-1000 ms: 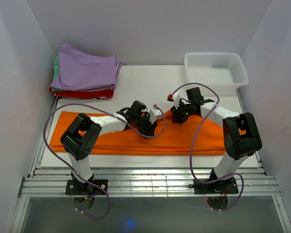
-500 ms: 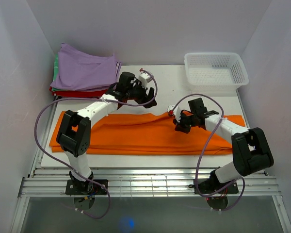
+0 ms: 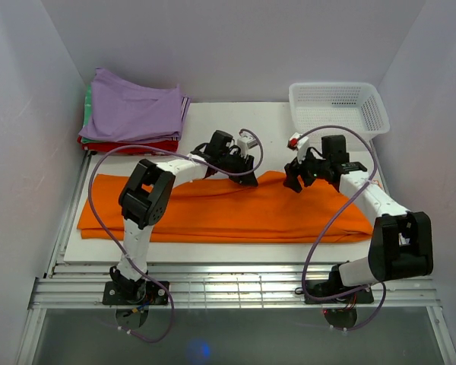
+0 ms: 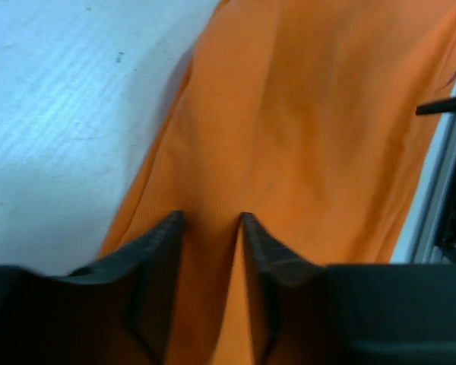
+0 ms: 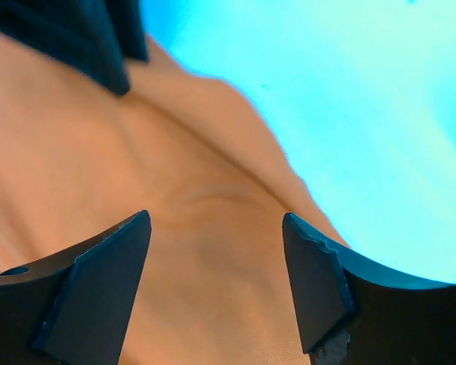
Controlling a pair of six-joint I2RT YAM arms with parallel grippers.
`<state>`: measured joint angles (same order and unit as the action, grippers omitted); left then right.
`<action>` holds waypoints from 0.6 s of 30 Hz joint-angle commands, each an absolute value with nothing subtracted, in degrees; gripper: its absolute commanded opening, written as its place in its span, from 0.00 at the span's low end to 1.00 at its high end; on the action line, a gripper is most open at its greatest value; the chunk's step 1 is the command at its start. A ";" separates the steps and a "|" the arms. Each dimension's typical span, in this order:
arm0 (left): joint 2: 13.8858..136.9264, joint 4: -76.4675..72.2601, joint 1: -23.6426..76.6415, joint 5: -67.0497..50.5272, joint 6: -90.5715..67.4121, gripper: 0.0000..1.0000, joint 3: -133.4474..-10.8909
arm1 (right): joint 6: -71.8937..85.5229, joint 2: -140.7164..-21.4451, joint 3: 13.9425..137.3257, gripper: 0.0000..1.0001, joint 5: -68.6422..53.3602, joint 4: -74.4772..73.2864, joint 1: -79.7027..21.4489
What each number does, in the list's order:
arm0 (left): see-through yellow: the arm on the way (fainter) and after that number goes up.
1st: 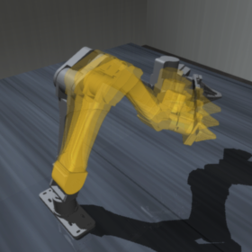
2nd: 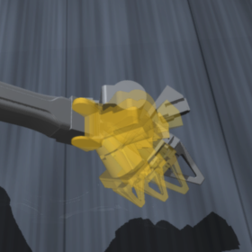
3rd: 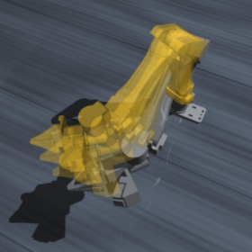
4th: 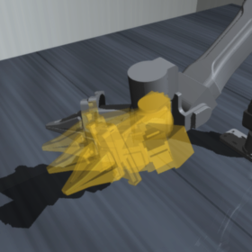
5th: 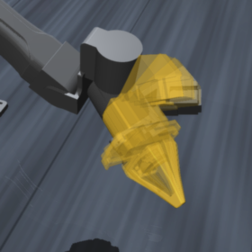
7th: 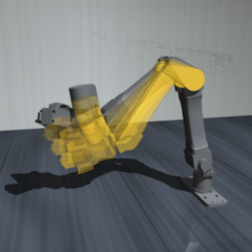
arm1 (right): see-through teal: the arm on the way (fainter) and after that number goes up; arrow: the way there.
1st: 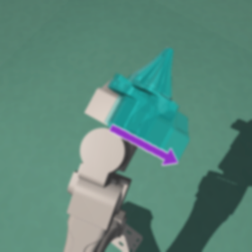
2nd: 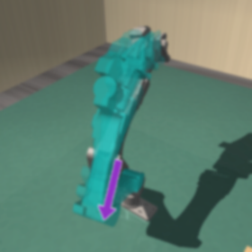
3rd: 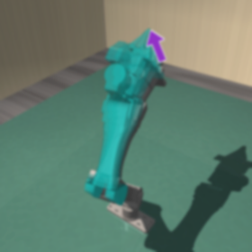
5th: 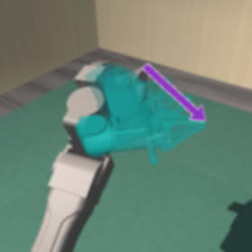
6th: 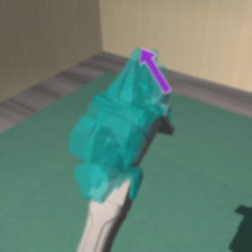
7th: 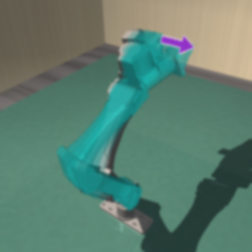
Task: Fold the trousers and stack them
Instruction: Fold the trousers
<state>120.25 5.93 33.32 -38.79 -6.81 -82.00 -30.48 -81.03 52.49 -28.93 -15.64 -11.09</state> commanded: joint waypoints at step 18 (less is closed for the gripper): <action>109.51 1.93 48.95 -17.60 14.24 0.00 -63.28 | -33.14 -95.89 62.24 0.75 -37.00 -21.98 -11.60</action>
